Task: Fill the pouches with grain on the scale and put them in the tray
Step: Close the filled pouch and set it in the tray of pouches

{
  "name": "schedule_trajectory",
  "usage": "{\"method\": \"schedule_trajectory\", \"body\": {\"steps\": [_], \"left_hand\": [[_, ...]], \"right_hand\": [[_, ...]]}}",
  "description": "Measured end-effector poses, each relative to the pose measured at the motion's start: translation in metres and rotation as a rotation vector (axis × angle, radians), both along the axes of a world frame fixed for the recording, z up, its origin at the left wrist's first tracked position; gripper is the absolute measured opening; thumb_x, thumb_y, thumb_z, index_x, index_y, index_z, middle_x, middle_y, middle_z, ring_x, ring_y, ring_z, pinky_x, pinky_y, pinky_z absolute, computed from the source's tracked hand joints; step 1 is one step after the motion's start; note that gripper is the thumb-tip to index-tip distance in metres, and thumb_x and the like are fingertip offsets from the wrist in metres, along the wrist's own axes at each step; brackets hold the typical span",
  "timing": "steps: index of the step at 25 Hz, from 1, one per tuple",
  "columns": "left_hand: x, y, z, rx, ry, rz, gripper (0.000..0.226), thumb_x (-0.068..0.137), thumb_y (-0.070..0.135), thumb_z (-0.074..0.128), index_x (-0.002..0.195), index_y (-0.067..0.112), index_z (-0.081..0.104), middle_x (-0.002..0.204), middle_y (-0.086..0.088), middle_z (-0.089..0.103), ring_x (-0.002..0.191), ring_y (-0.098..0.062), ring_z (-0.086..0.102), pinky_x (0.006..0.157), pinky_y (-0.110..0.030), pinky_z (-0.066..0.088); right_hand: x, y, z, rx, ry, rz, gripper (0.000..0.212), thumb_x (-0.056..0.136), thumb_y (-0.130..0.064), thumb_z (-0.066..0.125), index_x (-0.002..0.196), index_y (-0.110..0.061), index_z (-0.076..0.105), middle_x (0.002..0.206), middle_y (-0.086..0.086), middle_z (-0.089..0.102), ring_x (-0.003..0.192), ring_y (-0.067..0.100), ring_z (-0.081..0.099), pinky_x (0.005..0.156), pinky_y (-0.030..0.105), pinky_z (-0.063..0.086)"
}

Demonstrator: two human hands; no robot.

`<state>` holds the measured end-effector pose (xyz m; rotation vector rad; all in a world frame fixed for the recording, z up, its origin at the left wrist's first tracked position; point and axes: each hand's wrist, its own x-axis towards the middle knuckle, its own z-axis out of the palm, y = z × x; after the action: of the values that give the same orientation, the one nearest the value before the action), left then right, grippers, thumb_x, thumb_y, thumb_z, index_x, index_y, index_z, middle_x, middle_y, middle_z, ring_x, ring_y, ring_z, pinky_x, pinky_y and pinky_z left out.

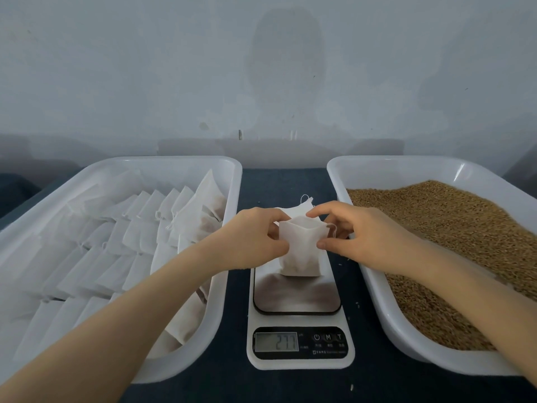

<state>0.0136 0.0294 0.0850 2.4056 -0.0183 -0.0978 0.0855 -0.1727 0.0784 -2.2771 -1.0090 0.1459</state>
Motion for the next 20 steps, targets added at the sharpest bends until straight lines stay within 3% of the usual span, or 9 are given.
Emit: {"method": "schedule_trajectory", "body": {"steps": [11, 20], "left_hand": [[0.0005, -0.0001, -0.001, -0.016, 0.013, -0.011, 0.034, 0.084, 0.015, 0.06, 0.117, 0.025, 0.06, 0.088, 0.014, 0.07, 0.082, -0.007, 0.066, 0.075, -0.023, 0.056], [0.0015, 0.0016, -0.0031, -0.014, 0.008, -0.015, 0.034, 0.084, 0.016, 0.061, 0.116, 0.025, 0.059, 0.091, 0.012, 0.071, 0.085, -0.009, 0.067, 0.077, -0.024, 0.056]], "right_hand": [[-0.0004, -0.0002, 0.0002, -0.002, -0.004, -0.002, 0.04, 0.082, -0.03, 0.071, 0.113, -0.047, 0.053, 0.088, -0.014, 0.065, 0.079, -0.001, 0.063, 0.075, 0.019, 0.05], [-0.001, 0.0001, 0.0003, 0.005, 0.009, -0.005, 0.039, 0.082, -0.029, 0.072, 0.112, -0.047, 0.054, 0.087, -0.013, 0.066, 0.079, 0.0, 0.063, 0.074, 0.019, 0.05]]}}
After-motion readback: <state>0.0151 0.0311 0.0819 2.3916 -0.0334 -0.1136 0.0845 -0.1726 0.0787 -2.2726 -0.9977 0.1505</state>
